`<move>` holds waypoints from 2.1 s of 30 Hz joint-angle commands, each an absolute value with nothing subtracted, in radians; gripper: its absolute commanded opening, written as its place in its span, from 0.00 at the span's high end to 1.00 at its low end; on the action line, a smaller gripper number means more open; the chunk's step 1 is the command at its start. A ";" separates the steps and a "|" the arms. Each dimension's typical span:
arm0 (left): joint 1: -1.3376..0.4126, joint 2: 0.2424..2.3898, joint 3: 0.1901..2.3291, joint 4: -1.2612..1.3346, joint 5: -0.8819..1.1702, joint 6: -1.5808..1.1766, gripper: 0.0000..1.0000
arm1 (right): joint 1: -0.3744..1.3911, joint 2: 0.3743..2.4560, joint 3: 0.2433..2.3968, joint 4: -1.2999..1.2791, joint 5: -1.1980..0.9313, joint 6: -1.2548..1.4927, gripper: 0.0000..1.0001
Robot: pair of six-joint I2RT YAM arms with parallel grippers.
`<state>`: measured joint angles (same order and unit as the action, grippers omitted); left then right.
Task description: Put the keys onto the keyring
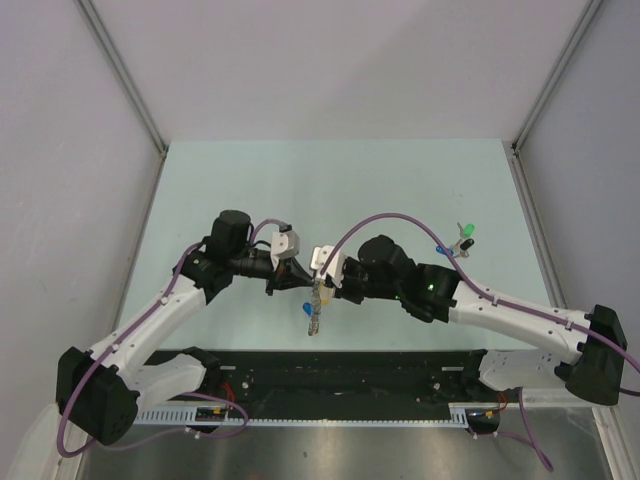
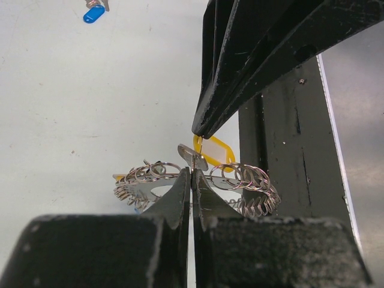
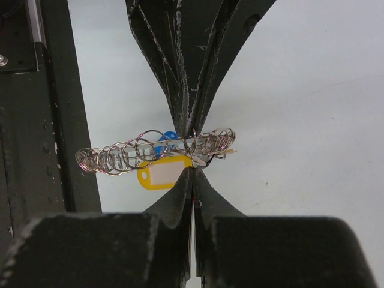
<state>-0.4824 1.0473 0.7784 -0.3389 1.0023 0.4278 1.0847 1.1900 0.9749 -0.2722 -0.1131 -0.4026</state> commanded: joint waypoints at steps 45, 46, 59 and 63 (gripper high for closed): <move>-0.489 1.016 0.808 -0.314 1.055 0.477 1.00 | 1.098 1.175 1.022 -0.238 -0.069 -0.393 1.00; -0.489 1.014 0.808 -0.314 1.057 0.479 1.00 | 1.100 1.175 1.022 -0.238 -0.072 -0.390 1.00; -0.511 1.011 0.802 -0.327 1.039 0.506 1.00 | 1.100 1.186 1.043 -0.238 -0.084 -0.350 1.00; -0.515 1.009 0.801 -0.319 1.032 0.500 1.00 | 1.101 1.189 1.052 -0.241 -0.097 -0.344 1.00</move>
<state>-0.4984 1.0336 0.7780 -0.3405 0.9974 0.4644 1.0912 1.1950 0.9871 -0.2935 -0.0689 -0.3664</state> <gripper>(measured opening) 0.006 0.009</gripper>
